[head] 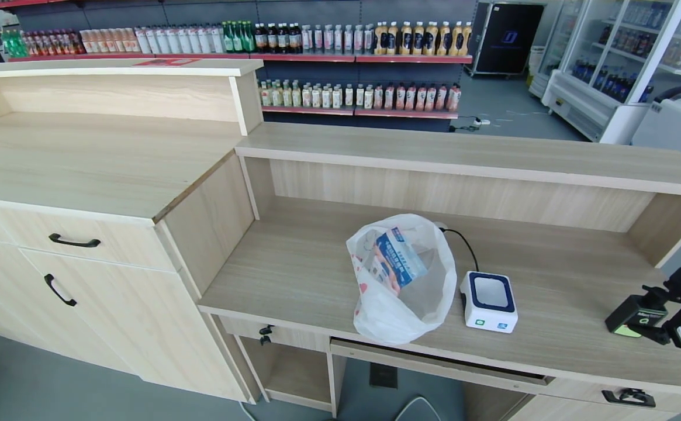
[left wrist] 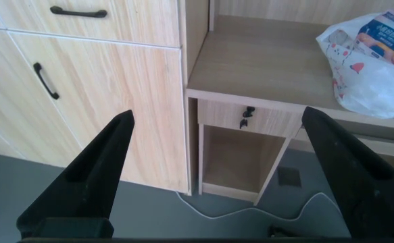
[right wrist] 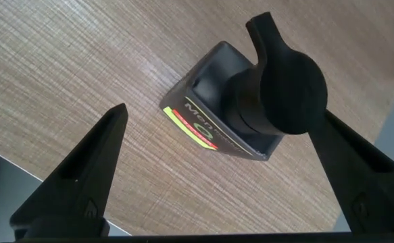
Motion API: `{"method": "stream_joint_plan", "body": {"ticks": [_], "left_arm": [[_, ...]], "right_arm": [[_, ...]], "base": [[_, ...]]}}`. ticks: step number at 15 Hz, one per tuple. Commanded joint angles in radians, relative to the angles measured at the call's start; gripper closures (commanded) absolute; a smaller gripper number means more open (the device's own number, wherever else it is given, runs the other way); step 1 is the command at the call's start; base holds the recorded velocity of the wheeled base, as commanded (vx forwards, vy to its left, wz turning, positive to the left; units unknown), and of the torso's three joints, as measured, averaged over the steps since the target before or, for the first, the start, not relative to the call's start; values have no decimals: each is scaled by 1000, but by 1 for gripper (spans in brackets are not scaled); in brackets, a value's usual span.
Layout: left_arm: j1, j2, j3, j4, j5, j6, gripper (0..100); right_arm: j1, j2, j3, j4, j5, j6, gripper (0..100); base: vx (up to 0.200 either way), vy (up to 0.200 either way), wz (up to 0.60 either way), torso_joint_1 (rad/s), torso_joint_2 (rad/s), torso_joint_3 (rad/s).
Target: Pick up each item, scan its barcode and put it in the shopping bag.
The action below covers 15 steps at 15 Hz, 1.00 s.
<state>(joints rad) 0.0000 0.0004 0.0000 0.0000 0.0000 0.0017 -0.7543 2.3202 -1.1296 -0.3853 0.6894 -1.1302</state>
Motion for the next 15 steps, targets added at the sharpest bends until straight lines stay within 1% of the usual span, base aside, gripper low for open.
{"method": "stream_joint_plan", "body": {"ticks": [1, 7, 9, 10, 15], "left_arm": [[0, 0, 0, 0, 0, 0, 0], [0, 0, 0, 0, 0, 0, 0], [0, 0, 0, 0, 0, 0, 0], [0, 0, 0, 0, 0, 0, 0], [0, 0, 0, 0, 0, 0, 0]], "right_arm": [[18, 11, -10, -1, -1, 0, 0], [36, 42, -36, -3, -4, -5, 0], [41, 50, -36, -1, -24, -11, 0], [42, 56, -36, -3, -27, -11, 100], [44, 68, -26, -24, -37, -17, 100]], "base": [[0, 0, 0, 0, 0, 0], [0, 0, 0, 0, 0, 0], [0, 0, 0, 0, 0, 0], [0, 0, 0, 0, 0, 0], [0, 0, 0, 0, 0, 0]]}}
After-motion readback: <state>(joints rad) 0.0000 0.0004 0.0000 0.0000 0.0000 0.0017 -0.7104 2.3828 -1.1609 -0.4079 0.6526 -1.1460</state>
